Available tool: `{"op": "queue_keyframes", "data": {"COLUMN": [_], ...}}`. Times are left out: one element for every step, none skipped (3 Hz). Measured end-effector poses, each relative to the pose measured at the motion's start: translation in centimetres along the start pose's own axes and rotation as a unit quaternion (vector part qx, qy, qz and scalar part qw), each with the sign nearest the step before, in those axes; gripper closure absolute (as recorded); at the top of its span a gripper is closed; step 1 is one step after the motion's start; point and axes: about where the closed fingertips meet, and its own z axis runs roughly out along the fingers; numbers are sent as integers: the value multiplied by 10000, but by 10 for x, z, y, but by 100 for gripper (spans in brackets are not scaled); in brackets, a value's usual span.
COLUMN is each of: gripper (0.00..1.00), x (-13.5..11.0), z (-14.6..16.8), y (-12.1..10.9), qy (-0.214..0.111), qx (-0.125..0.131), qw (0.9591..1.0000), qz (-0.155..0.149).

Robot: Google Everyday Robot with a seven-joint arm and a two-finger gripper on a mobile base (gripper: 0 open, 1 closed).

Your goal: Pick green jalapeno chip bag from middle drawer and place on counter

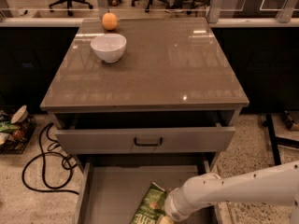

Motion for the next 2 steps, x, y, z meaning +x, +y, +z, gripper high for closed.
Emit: {"op": "queue_keyframes", "data": {"gripper": [0,16], "x": [-12,-19], "z": [31,54], "y": [18,29], "qy": [-188,-322], "qx": [-245,-400], "qw": [9995,9987], "qz": [9,38]}}
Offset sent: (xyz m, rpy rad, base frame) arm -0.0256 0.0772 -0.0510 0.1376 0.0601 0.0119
